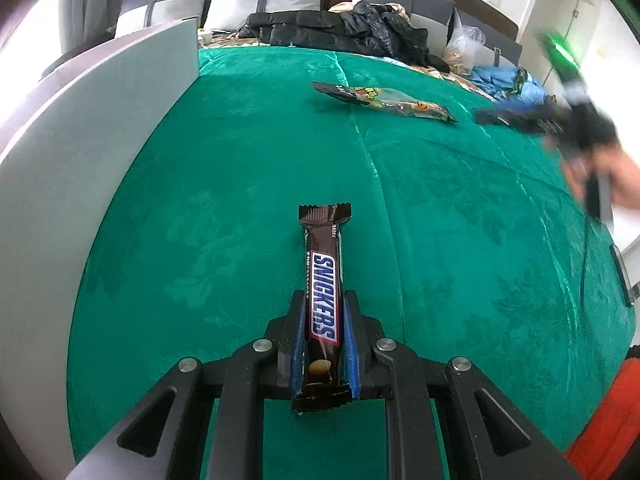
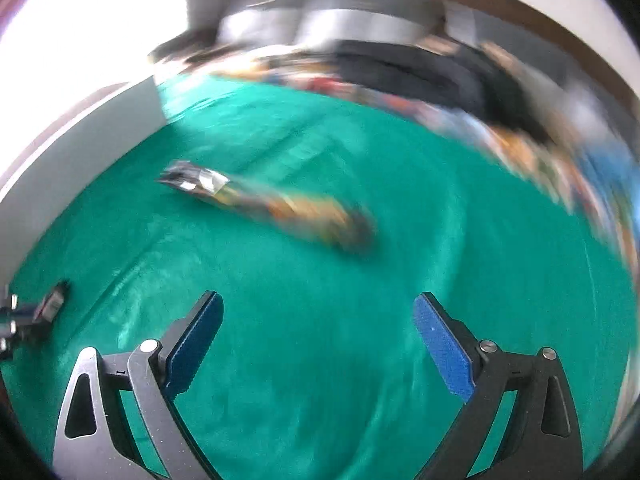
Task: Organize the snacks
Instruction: 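Grasp the Astavt gummy stick with the right tool while the left tool holds the Snickers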
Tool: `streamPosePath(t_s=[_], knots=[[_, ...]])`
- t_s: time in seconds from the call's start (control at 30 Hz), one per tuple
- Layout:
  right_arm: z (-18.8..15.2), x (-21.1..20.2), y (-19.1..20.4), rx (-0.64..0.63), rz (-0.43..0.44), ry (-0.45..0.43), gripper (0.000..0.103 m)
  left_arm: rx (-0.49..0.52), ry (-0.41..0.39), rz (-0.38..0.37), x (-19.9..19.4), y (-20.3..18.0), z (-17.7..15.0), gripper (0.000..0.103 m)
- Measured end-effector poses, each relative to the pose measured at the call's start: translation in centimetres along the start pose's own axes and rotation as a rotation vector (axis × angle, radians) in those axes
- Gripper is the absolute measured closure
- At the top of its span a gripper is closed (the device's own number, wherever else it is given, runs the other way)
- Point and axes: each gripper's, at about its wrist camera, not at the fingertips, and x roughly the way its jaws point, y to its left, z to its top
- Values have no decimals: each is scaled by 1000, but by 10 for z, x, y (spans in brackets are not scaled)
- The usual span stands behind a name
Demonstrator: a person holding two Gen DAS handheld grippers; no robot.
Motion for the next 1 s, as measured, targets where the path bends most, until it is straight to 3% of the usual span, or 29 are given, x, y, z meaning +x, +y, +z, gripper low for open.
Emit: streamPosePath(t_s=[0.1, 0.2, 0.33, 0.4, 0.5, 0.57, 0.6, 0.67, 0.7, 0.83, 0.9, 1.0], knots=[[52, 42, 10, -224, 21, 138, 6, -19, -3, -16, 3, 4, 4, 86], [83, 75, 21, -321, 24, 173, 6, -16, -10, -29, 3, 5, 3, 86], [90, 108, 12, -231, 94, 281, 8, -9, -21, -43, 2, 6, 1, 86], [80, 122, 6, -116, 206, 416, 8, -12, -19, -52, 1, 8, 2, 86], [62, 103, 20, -114, 235, 470, 26, -36, -16, -72, 0, 13, 1, 86], [45, 81, 30, -46, 300, 532, 59, -52, -13, -83, -2, 15, -1, 86], [37, 70, 35, -23, 320, 548, 58, -60, -13, -87, -3, 16, -2, 86], [28, 48, 39, 14, 249, 508, 37, -75, -15, -94, -4, 18, -3, 86], [26, 41, 37, 44, 200, 485, 33, -86, -15, -99, -5, 18, -4, 86], [34, 35, 17, 259, 111, 372, 32, -106, -2, -105, -8, 20, -6, 86], [42, 46, 22, 260, 66, 341, 32, -107, 10, -94, -8, 21, -7, 86], [38, 72, 40, 230, 34, 388, 34, -119, 27, -81, -10, 24, -6, 86]])
